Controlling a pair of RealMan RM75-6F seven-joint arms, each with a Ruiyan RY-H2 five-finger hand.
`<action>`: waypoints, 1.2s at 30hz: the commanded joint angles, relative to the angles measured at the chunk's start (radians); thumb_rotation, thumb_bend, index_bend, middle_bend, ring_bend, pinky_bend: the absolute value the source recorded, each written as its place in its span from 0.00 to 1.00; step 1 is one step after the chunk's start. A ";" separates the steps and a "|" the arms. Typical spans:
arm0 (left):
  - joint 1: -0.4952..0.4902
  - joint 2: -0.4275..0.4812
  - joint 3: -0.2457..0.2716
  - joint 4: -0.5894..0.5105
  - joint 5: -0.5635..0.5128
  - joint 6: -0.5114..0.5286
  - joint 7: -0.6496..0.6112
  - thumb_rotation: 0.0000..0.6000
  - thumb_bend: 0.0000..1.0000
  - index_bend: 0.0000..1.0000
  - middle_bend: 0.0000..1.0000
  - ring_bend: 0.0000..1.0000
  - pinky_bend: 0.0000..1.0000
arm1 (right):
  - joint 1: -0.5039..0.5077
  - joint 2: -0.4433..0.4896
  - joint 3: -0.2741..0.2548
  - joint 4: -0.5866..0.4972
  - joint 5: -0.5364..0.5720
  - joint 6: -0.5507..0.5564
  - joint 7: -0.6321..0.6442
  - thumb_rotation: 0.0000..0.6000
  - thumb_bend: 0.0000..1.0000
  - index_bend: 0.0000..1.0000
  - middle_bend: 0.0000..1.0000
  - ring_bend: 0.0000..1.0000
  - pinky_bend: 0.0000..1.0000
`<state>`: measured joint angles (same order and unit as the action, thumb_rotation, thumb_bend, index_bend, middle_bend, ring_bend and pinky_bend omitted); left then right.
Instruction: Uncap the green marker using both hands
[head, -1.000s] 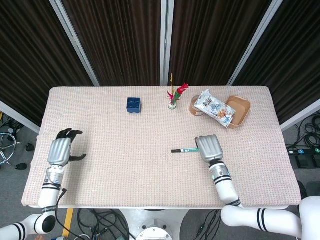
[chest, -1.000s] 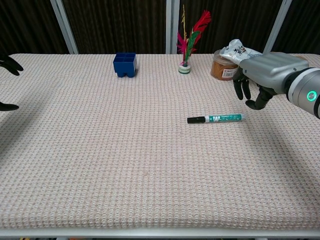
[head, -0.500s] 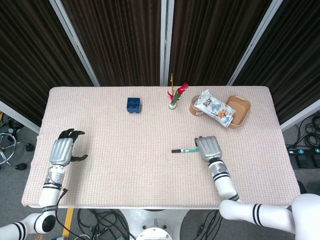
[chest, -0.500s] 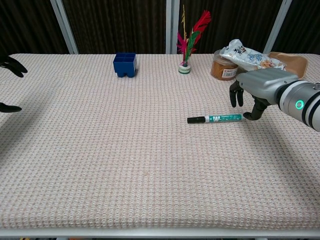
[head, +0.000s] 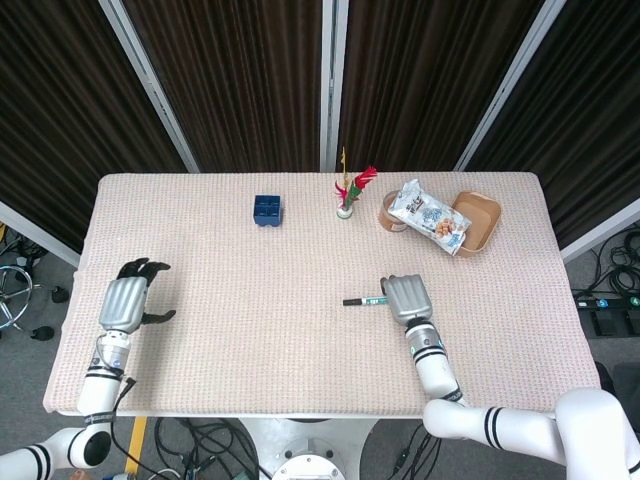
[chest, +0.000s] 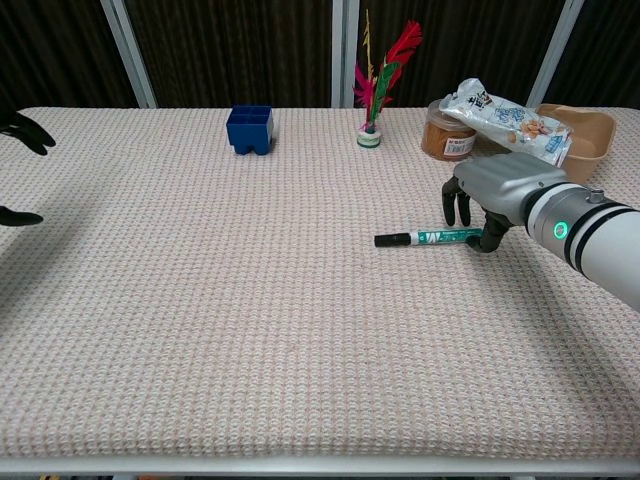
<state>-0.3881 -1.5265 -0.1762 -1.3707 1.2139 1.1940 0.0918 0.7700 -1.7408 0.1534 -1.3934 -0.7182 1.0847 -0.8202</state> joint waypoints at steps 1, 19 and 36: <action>0.000 0.000 0.000 0.001 -0.001 -0.001 0.000 1.00 0.03 0.25 0.24 0.12 0.15 | -0.001 -0.006 0.000 0.009 0.002 -0.001 0.001 1.00 0.27 0.45 0.43 0.91 0.99; -0.003 -0.005 0.001 0.009 -0.013 -0.011 0.000 1.00 0.03 0.25 0.24 0.12 0.15 | 0.005 -0.041 0.005 0.052 0.027 -0.005 -0.024 1.00 0.29 0.46 0.44 0.91 0.99; 0.004 -0.003 0.004 0.008 -0.016 -0.014 -0.015 1.00 0.03 0.26 0.24 0.12 0.15 | -0.010 -0.077 0.025 0.082 -0.013 0.047 -0.004 1.00 0.33 0.59 0.53 0.91 0.99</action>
<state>-0.3844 -1.5293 -0.1720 -1.3627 1.1975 1.1796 0.0772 0.7621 -1.8173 0.1758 -1.3114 -0.7274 1.1279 -0.8281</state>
